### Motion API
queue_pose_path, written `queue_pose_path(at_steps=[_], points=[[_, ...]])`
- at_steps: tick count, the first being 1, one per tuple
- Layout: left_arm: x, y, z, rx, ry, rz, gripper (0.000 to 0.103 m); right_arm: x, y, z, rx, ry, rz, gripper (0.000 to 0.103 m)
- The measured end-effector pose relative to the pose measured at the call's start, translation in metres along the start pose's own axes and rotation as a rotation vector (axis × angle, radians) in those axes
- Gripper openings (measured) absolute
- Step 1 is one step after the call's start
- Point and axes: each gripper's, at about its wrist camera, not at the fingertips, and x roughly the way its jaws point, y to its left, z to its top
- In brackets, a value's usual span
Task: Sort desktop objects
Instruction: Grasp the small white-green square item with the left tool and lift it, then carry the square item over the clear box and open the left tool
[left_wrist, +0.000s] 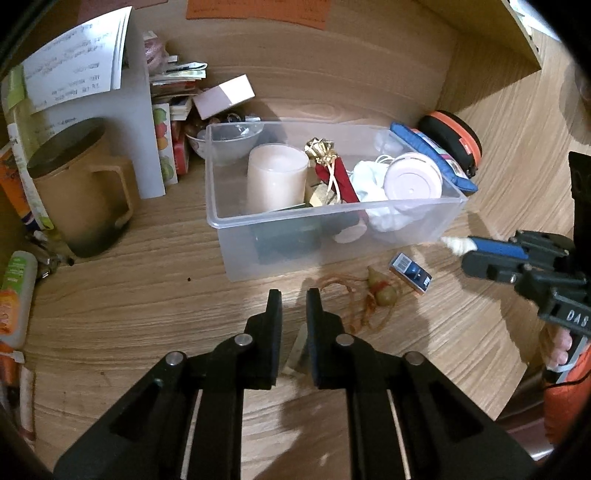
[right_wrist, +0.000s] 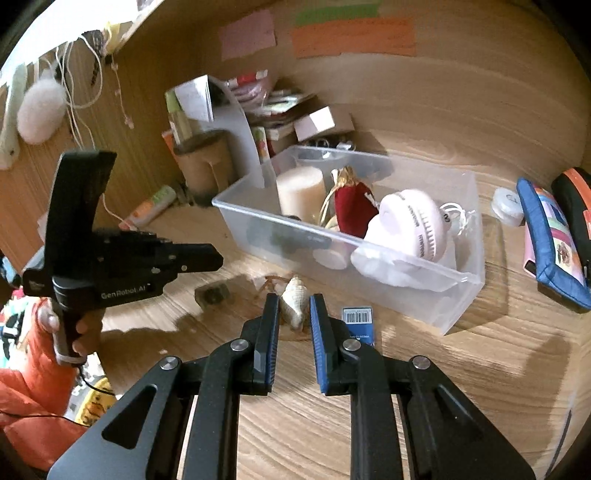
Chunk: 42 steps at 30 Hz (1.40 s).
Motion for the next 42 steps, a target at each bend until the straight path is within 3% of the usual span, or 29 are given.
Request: queue_pose_path(at_steps=[6,10,17,29,35,42], points=[[0.005,-0.008,-0.014,0.043,0.045,-0.016,0.013,-0.018,-0.01,0.002,0.047,-0.042,0.015,0.015],[0.012,-0.014,-0.019,0.078,0.057,0.015,0.026,-0.03,-0.018,0.006,0.077,-0.077,0.022,0.015],[0.033,-0.01,-0.024,0.057,0.118,-0.011,0.026,-0.037,-0.022,0.006,0.089,-0.096,0.02,0.015],[0.018,-0.01,-0.011,0.024,0.046,0.008,0.024,-0.035,-0.026,0.011,0.089,-0.106,0.024,0.015],[-0.012,-0.008,0.014,0.018,-0.043,-0.016,0.024,-0.038,-0.031,0.026,0.088,-0.136,0.022,0.015],[-0.018,-0.006,0.046,0.024,-0.092,-0.008,0.024,-0.027,-0.031,0.044,0.083,-0.148,0.047,0.015]])
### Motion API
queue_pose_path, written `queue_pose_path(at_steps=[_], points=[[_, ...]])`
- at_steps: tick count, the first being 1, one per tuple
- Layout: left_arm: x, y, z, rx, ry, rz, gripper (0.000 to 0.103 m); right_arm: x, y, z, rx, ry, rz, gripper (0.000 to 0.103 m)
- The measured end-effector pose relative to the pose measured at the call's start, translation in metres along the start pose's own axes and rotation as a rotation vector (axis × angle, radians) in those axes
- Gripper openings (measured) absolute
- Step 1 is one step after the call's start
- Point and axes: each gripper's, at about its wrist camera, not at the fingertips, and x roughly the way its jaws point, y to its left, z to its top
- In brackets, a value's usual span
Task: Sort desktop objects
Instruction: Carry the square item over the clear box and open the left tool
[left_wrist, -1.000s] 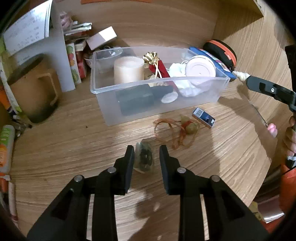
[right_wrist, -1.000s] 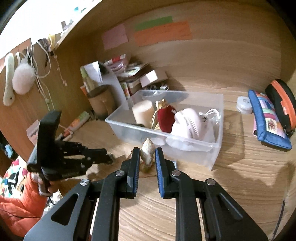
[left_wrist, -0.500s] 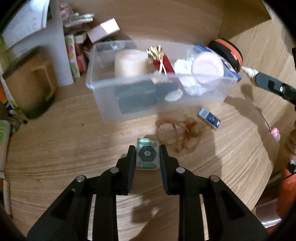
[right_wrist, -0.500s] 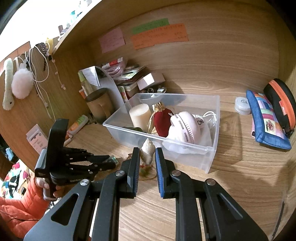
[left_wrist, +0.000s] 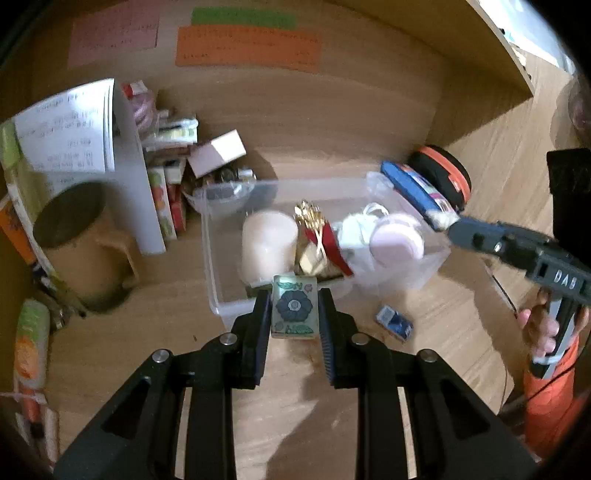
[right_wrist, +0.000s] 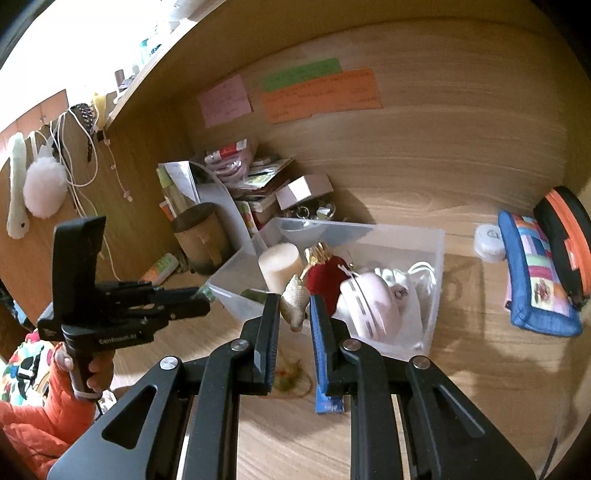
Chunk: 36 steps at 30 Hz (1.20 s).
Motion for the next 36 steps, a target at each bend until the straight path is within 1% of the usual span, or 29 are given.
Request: queue_pose_path(at_steps=[5,15,18,21,25,29,36], points=[[0.009,0.007,0.013,-0.007,-0.003,0.004,0.024,0.025,0.001,0.007,0.005,0.027,0.018,0.015],[0.039,0.022,0.019,-0.021,0.047,0.003,0.024,0.085,0.002,0.015,0.02,0.127,0.037,0.015],[0.047,0.025,0.018,-0.024,0.062,-0.002,0.024,0.102,0.007,0.015,0.002,0.163,0.031,0.015],[0.052,0.027,0.019,-0.023,0.067,-0.007,0.024,0.118,0.012,0.011,-0.023,0.193,-0.005,0.015],[0.062,0.029,0.017,-0.023,0.081,-0.014,0.024,0.128,0.016,0.008,-0.052,0.201,-0.055,0.015],[0.062,0.031,0.017,-0.019,0.069,-0.014,0.024,0.13,0.018,0.007,-0.074,0.192,-0.101,0.015],[0.064,0.028,0.017,0.004,0.059,0.016,0.024,0.132,0.012,0.007,-0.062,0.176,-0.116,0.015]])
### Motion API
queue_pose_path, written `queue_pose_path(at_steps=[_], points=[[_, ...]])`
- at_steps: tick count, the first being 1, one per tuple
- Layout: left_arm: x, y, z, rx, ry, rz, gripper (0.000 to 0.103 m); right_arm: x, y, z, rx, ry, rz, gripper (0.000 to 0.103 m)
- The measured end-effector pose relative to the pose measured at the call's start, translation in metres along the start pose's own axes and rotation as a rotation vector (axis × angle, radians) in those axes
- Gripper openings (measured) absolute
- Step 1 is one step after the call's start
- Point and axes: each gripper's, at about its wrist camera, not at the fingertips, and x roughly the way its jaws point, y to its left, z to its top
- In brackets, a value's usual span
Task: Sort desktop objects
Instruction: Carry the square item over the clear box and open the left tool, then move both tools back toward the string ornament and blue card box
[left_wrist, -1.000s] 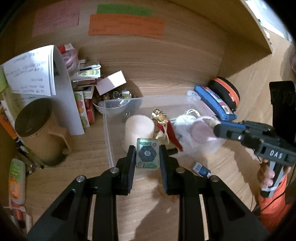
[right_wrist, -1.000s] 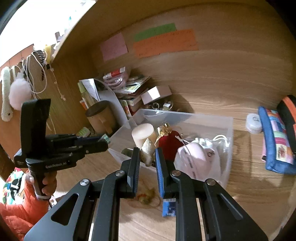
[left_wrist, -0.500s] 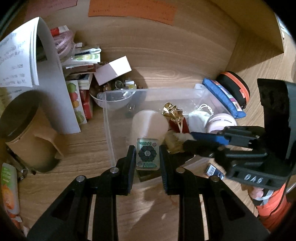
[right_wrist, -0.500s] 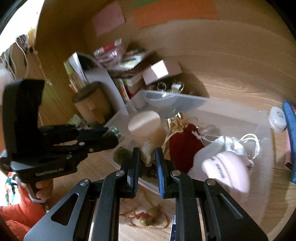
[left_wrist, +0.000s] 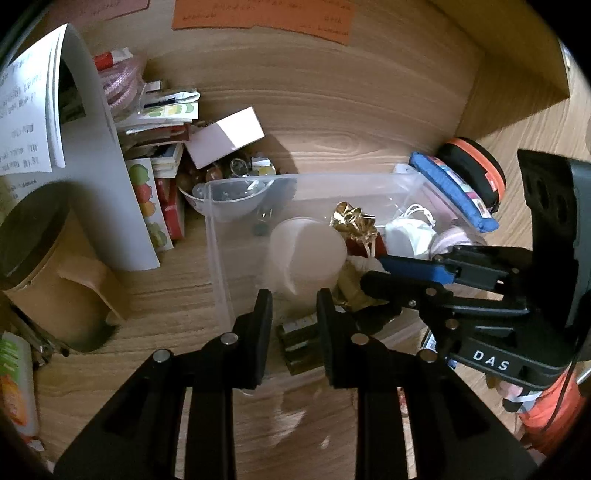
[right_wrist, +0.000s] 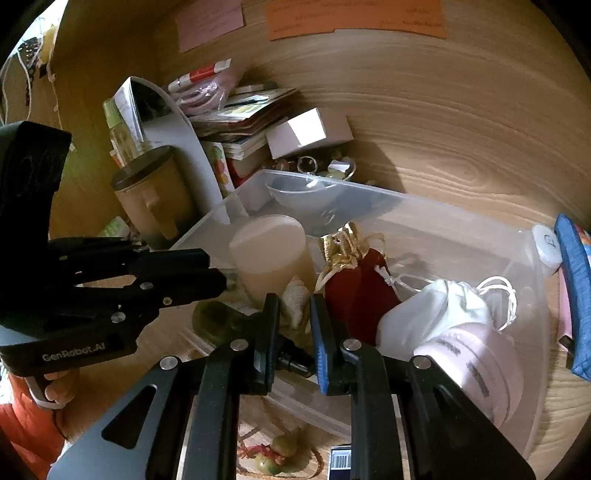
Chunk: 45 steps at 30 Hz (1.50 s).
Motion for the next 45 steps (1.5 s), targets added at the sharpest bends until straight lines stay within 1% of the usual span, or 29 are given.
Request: queue_pose_path(at_steps=[6,10,12,13,14,16,18,19,21,23,24,26,30,32,35,39,45], points=[[0.0,-0.002,-0.001,0.018,-0.006,0.019,0.026,0.001,-0.004,-0.002,0.019,-0.002,0.013,0.017],[-0.001,-0.005,-0.002,0.026,-0.009,0.021,0.031,-0.002,-0.002,-0.003,0.008,-0.001,0.021,0.02],[-0.003,-0.006,-0.002,0.025,-0.012,0.023,0.035,-0.005,-0.001,-0.003,0.002,-0.008,0.021,0.022],[-0.005,-0.007,-0.002,0.023,-0.015,0.025,0.04,-0.008,0.0,-0.002,-0.004,-0.013,0.022,0.022],[-0.007,-0.007,-0.002,0.022,-0.023,0.037,0.049,-0.011,0.001,-0.002,-0.01,-0.02,0.022,0.023],[-0.015,-0.008,-0.003,0.023,-0.046,0.051,0.054,-0.019,0.001,0.0,-0.014,-0.038,0.013,0.024],[-0.023,-0.01,-0.003,0.023,-0.061,0.063,0.056,-0.03,0.0,0.001,-0.014,-0.063,0.011,0.03],[-0.027,-0.01,-0.003,0.026,-0.071,0.072,0.059,-0.035,0.0,0.002,-0.012,-0.075,0.005,0.032],[-0.035,-0.011,-0.005,0.026,-0.087,0.091,0.063,-0.046,0.001,0.003,-0.01,-0.1,-0.007,0.041],[-0.042,-0.011,-0.006,0.029,-0.096,0.102,0.066,-0.057,0.002,0.003,-0.012,-0.124,-0.027,0.045],[-0.044,-0.012,-0.007,0.029,-0.099,0.107,0.066,-0.063,0.003,0.001,-0.015,-0.135,-0.04,0.047],[-0.051,-0.014,-0.009,0.032,-0.113,0.131,0.072,-0.072,0.003,-0.001,-0.017,-0.146,-0.056,0.049],[-0.062,-0.021,-0.013,0.039,-0.133,0.147,0.074,-0.09,0.004,-0.009,-0.02,-0.164,-0.094,0.057],[-0.068,-0.023,-0.016,0.042,-0.14,0.155,0.081,-0.099,0.003,-0.015,-0.024,-0.17,-0.109,0.059],[-0.074,-0.029,-0.02,0.049,-0.154,0.168,0.086,-0.11,0.002,-0.022,-0.029,-0.178,-0.137,0.061],[-0.079,-0.037,-0.026,0.059,-0.16,0.173,0.089,-0.122,-0.001,-0.034,-0.033,-0.186,-0.173,0.067],[-0.075,-0.045,-0.036,0.055,-0.128,0.164,0.089,-0.127,-0.006,-0.049,-0.035,-0.166,-0.207,0.069]])
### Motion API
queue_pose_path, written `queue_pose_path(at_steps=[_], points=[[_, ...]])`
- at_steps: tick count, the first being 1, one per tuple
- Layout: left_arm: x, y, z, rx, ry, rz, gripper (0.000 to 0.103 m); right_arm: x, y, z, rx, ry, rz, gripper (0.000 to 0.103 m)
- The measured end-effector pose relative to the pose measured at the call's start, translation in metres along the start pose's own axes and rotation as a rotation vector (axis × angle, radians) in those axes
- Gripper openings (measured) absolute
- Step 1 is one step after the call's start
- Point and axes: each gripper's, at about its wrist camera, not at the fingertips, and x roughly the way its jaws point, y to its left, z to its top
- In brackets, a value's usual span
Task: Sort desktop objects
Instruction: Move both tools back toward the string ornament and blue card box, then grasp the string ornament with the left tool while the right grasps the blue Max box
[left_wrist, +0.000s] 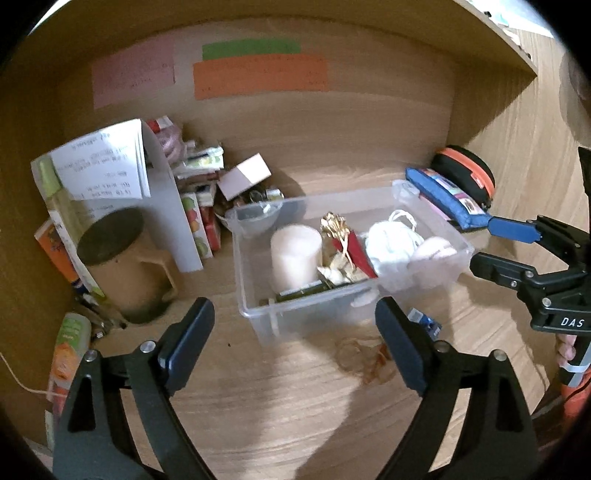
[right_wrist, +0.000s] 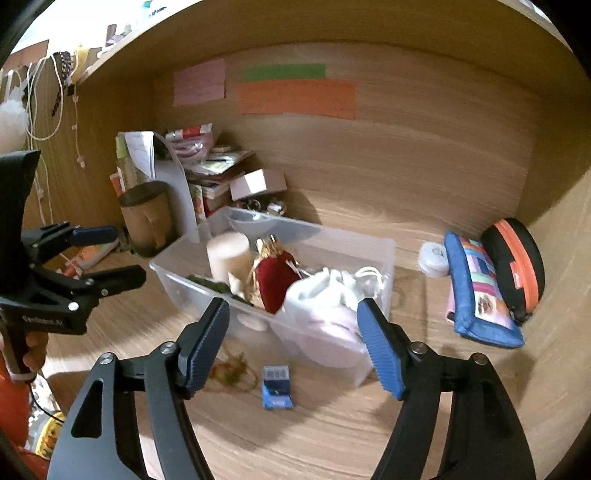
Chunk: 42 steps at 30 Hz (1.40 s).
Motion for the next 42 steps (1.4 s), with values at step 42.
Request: queue_pose_path(at_steps=[42], points=[[0.1,-0.07,-0.038,0.104,0.26,-0.125,0.054,0.066,0.007,-0.067,-0.125,0.266,0.06,0.066]])
